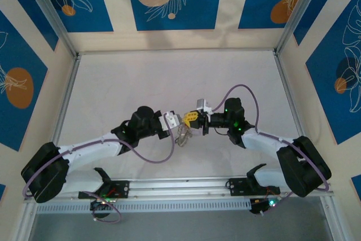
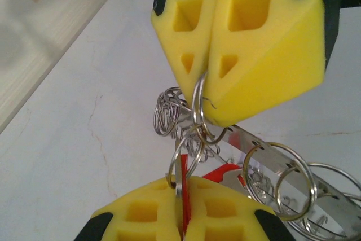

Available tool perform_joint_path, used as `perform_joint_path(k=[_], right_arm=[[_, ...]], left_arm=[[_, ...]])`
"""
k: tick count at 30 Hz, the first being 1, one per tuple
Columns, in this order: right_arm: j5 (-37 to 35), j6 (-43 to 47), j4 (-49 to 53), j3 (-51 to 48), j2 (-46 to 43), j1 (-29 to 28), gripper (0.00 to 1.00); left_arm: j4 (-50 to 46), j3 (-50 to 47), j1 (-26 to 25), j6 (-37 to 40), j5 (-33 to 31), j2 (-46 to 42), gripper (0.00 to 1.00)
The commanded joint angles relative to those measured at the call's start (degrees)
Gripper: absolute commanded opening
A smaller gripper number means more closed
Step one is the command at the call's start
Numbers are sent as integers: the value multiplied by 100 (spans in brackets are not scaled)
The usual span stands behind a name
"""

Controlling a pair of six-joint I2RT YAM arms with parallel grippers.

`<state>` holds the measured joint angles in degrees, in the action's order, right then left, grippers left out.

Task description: Put the keys on the keyring

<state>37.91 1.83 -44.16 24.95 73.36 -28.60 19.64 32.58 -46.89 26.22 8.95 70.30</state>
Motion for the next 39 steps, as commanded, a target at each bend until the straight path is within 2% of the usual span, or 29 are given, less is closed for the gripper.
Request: perform_joint_path(k=[1,6,10,17,21,30,36,39], right_arm=[[-325,-569,-1006,-87,7,7,0],[-688,-866,-1199,-136,-69,-13,0],[-1006,-1119,-1214,-153,-60,-90,0],[-1628,-1821,-1455,-321,-9,-224,0],[-1743,-2122,-1301,-265,-82,-262,0],[-2260,-2112,-820,-269,-248,-540,0],[-2123,-1685,2,-180,-476,-533,0],[-1805,-1384,631,-30,-630,-524,0]], left_arm=[[22,-208,89,-228,31,-37,4],[81,-319,84,-235,35,-82,4],[-30,-296,66,-98,5,-128,0],[-102,-295,-175,529,-326,-171,0],[-115,-259,-267,720,-406,-118,0],[-282,-2,-363,1190,-616,-40,0],[-356,16,-356,1339,-786,-256,0],[-645,154,-361,1446,-1063,-310,0]])
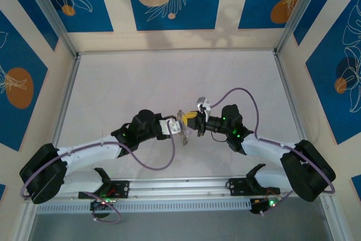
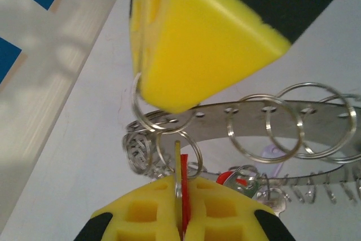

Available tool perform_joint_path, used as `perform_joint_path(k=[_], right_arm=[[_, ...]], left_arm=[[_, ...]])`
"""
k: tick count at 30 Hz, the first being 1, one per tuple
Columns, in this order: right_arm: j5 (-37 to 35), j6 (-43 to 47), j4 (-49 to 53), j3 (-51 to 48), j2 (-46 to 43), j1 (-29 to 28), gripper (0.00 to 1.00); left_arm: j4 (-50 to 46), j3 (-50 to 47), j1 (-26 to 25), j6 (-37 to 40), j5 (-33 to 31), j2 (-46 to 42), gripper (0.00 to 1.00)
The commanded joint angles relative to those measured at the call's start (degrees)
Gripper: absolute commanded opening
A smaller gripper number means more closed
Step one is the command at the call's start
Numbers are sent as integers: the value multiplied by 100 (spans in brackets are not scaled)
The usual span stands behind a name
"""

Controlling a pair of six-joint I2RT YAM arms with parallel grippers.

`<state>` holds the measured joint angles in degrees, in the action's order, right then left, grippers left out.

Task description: Put the keys on the keyring

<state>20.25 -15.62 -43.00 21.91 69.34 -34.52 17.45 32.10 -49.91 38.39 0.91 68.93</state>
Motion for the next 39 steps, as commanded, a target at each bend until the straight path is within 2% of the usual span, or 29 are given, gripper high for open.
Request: perform_joint_path(k=[1,5,15,21,26,30,36,39], right_arm=[[138,476,760,355,-281,77,0],[637,712,1482,586,-423,77,0],[1185,613,1526,581,-195,101,0],[1367,648,1561,640,-67,129,0],[1693,784,1736,846,87,174,0],[1843,1083,1798,896,189,208,1],[1584,1891,1743,601,-308,431,31],[1382,2434,1948,528,-711,525,40]], left_arm=[[-476,224,-58,268,-391,-181,0],[-735,428,-49,464,-746,-94,0],[-910,728,-52,734,-833,-235,0],[-1259,942,-50,1226,-282,-336,0],[-1659,1027,-48,2312,452,-424,0],[-2168,1427,-52,2471,434,-421,0],[-3492,2251,-51,3225,319,-316,0],[-4193,2764,-43,3562,164,-129,0]])
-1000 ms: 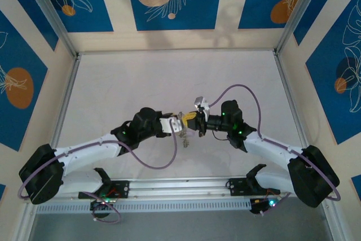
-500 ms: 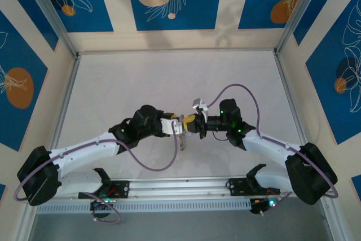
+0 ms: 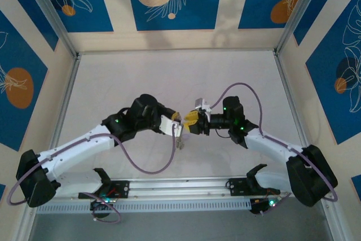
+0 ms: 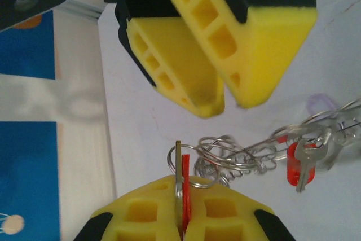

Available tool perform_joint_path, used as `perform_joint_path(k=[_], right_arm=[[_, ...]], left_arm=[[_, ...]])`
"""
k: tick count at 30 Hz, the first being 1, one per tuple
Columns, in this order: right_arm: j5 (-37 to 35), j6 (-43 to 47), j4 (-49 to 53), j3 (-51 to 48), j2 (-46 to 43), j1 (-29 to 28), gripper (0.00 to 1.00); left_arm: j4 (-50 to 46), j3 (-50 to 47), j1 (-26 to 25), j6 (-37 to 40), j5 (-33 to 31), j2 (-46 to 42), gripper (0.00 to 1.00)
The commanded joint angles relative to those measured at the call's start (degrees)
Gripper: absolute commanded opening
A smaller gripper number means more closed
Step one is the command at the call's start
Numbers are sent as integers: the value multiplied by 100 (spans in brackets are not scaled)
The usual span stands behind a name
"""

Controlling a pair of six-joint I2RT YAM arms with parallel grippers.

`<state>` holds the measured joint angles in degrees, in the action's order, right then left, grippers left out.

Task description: Put the keys on the keyring

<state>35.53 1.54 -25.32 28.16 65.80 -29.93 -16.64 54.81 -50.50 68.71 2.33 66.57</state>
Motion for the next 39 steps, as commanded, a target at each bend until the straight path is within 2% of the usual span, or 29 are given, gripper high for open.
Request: perform_joint_path(k=[1,5,10,14,19,23,27,32,35,39], right_arm=[[-258,902,173,-170,-496,75,42],[-681,1185,4,-486,-974,102,46],[-977,1255,-261,-901,-1539,93,54],[-1069,1320,230,-912,-1997,104,61],[-1418,1182,177,-1111,-2289,110,67],[-2019,1066,99,-1294,-2574,117,79],[-2405,1198,225,-1342,-2791,146,99],[-2787,1187,-26,-1628,-3031,154,99],[-3054,1131,117,-1657,-3227,162,99],[-3343,1049,-191,-1941,-3489,218,99]], left_arm=[[-1038,689,20,600,-37,211,0],[-2153,1603,18,519,-470,756,0],[-3012,2385,19,459,-950,1471,0],[-3486,2973,20,248,-1470,1994,0],[-4109,3677,20,-137,-1791,2522,0],[-4354,3959,25,-137,-1790,2731,0],[-4503,4181,58,-156,-1769,2906,0],[-4795,4661,81,-315,-1986,3288,0],[-4893,4922,78,-440,-1943,3451,0],[-5151,5352,70,-773,-1892,3689,0]])
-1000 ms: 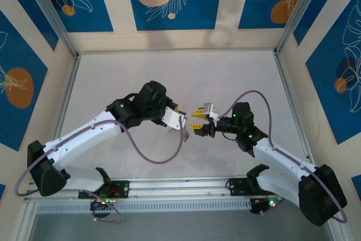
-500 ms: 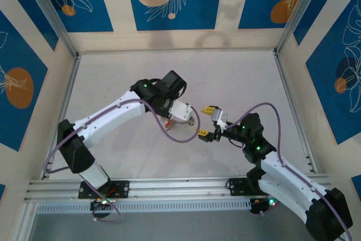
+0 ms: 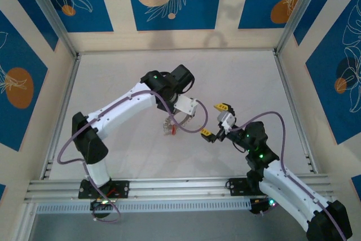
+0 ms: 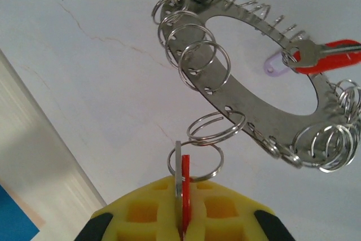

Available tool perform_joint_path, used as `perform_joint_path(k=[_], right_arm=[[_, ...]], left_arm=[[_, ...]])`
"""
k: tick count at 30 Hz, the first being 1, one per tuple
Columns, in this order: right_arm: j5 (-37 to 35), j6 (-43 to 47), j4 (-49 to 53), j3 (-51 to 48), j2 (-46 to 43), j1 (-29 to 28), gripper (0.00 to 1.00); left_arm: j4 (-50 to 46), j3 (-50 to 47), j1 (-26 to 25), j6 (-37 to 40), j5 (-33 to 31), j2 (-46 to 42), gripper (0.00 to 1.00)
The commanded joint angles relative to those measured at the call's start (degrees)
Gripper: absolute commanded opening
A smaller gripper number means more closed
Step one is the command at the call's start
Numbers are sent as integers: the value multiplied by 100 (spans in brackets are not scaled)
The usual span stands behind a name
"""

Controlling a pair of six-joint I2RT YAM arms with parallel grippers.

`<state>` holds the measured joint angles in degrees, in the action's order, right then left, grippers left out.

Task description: Put the keys on the keyring

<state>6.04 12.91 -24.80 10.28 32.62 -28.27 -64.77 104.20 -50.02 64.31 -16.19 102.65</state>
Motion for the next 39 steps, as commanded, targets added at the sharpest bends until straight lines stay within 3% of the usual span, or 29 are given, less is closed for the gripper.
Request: perform_joint_path(k=[1,4,12,21,39], right_arm=[[-349,-62,-156,-137,-248,75,99],[-291,-33,22,-136,-456,94,99],[-204,23,-96,-240,-494,155,99],[-136,26,-118,-260,-476,238,99],[-259,-187,-236,-369,-430,401,99]], left_arm=[[-368,488,27,-439,-38,136,0],[-364,666,44,-697,-2,337,0],[-316,776,287,-999,877,852,0],[-181,710,873,-817,966,1185,0],[975,-682,1988,-458,917,1504,0]])
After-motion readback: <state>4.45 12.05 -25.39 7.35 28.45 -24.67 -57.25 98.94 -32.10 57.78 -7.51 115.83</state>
